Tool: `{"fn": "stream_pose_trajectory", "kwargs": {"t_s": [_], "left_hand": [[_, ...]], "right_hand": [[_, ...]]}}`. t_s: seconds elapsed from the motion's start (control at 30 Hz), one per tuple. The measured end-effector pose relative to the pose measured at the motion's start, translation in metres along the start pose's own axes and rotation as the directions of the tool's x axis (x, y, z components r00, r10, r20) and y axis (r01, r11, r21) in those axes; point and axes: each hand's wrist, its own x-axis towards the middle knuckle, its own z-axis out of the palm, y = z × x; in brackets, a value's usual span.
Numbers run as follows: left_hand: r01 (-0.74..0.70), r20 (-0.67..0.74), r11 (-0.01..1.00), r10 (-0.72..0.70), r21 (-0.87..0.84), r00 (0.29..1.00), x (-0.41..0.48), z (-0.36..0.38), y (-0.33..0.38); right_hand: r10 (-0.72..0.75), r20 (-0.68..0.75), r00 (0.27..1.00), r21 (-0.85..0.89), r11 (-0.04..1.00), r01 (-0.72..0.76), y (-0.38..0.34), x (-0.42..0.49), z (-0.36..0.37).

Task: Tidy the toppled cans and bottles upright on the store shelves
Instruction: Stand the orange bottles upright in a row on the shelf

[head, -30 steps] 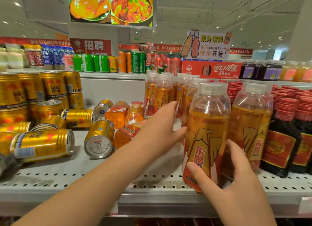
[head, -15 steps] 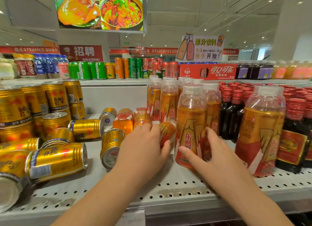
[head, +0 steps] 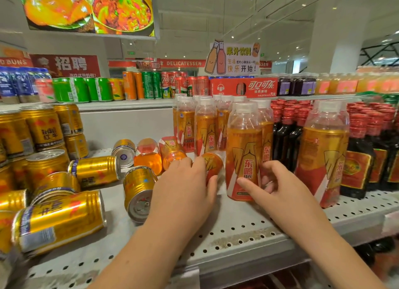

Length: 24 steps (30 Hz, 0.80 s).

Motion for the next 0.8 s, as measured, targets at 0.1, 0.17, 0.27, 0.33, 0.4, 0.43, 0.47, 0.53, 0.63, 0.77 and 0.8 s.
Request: {"fn": "stream_pose_trajectory", "kwargs": {"t_s": [0.1,0.17,0.27,0.33,0.4,0.43,0.47,0.53,0.63,0.77,0.8], "left_hand": [[0.012,0.013,0.999,-0.013,0.038,1.000,-0.001,-0.002,0.002],[0.025,0.033,0.995,-0.028,0.096,0.999,-0.001,-0.003,0.005],[0.048,0.070,0.974,-0.065,0.220,0.995,0.004,-0.005,0.010],[0.053,0.092,0.961,-0.081,0.272,0.992,0.006,-0.005,0.013],[0.078,0.095,0.964,-0.105,0.255,0.990,0.007,-0.006,0.014],[0.100,0.087,0.969,-0.122,0.226,0.989,0.006,-0.007,0.013],[0.126,0.072,0.975,-0.141,0.185,0.987,0.004,-0.008,0.013],[0.187,0.006,0.981,-0.187,0.049,0.982,-0.002,-0.010,0.011],[0.236,-0.142,0.918,-0.292,-0.319,0.946,-0.017,-0.012,0.013],[0.254,-0.076,0.583,-0.482,-0.772,0.873,-0.033,-0.011,0.024],[0.248,-0.057,0.522,-0.500,-0.816,0.864,-0.037,-0.011,0.027]], "right_hand": [[-0.024,0.050,0.998,-0.053,0.998,0.027,0.007,0.004,0.001],[-0.025,0.073,0.997,-0.068,0.997,0.030,0.012,0.005,0.002],[-0.030,0.082,0.996,-0.013,0.999,0.031,0.019,0.007,0.002],[-0.042,0.093,0.995,0.021,0.999,0.040,0.021,0.009,0.003],[-0.070,0.126,0.990,0.005,0.998,0.070,0.022,0.012,0.003],[-0.086,0.154,0.984,-0.011,0.996,0.089,0.022,0.015,0.003],[-0.102,0.181,0.978,-0.027,0.994,0.108,0.022,0.018,0.003],[-0.130,0.219,0.967,-0.044,0.989,0.143,0.023,0.026,0.000],[-0.155,0.247,0.957,-0.049,0.984,0.172,0.027,0.031,-0.001],[-0.184,0.198,0.963,0.010,0.983,0.186,0.029,0.023,0.001],[-0.198,0.166,0.966,0.060,0.980,0.190,0.028,0.018,0.000]]}}
